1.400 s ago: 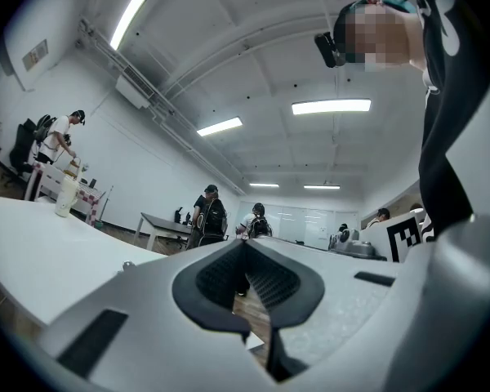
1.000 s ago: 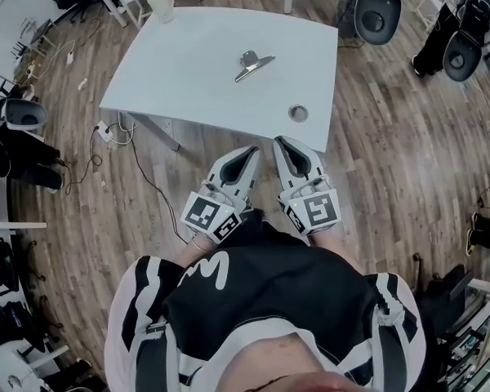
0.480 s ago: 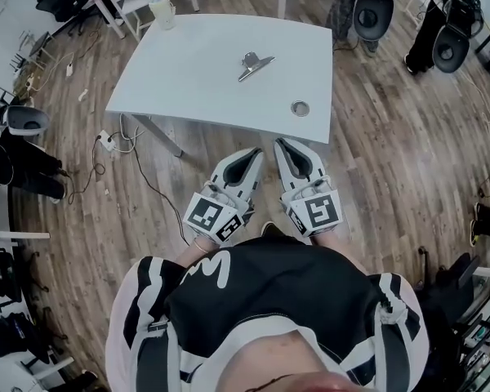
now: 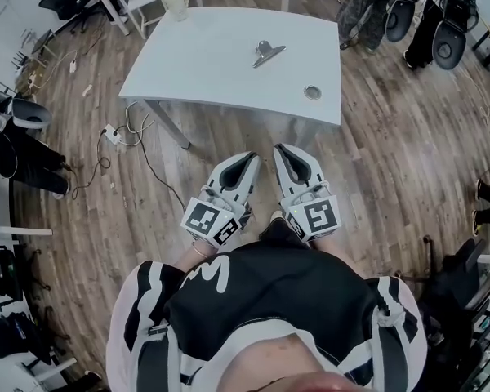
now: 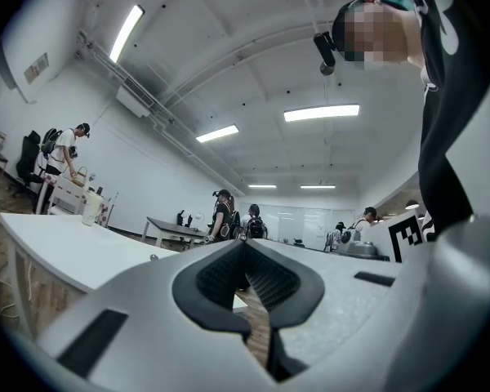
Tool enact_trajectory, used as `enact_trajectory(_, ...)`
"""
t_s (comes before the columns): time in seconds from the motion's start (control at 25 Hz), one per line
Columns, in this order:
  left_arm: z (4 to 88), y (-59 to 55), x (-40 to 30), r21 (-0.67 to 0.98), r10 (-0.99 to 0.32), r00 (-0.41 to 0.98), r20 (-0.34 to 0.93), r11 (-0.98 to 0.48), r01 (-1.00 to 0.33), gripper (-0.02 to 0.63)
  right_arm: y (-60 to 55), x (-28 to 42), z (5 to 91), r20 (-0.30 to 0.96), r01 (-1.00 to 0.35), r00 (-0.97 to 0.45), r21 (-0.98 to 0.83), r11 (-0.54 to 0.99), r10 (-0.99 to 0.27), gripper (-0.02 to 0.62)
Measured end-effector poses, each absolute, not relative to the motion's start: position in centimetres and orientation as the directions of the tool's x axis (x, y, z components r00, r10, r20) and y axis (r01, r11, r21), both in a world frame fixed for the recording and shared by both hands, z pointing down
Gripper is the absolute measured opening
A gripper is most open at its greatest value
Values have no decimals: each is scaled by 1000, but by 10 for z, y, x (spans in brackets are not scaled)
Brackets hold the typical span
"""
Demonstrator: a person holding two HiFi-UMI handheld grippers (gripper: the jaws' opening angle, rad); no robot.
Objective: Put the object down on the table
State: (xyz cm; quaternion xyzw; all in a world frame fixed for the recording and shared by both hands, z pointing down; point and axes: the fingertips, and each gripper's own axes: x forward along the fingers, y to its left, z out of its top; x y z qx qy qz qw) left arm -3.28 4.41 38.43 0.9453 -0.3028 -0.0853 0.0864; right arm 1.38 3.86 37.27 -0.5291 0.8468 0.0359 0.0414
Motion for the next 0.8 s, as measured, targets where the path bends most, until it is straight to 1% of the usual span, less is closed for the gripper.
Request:
enact_trajectory(0.36, 388, 104, -71, 222, -558, 822, -115, -821, -526, 11, 99, -27, 373, -118, -912, -408, 16, 409, -905, 21)
enact_trajectory(0.56, 388, 128, -90, 224, -549, 827, -121, -827, -516, 11, 129, -45, 379, -101, -916, -400, 15, 400, -911, 21)
enact_trajectory(0.8, 386, 143, -96, 227, -545, 827, -135, -830, -510, 11, 146, -52, 375, -103, -919, -395, 36, 394, -913, 21)
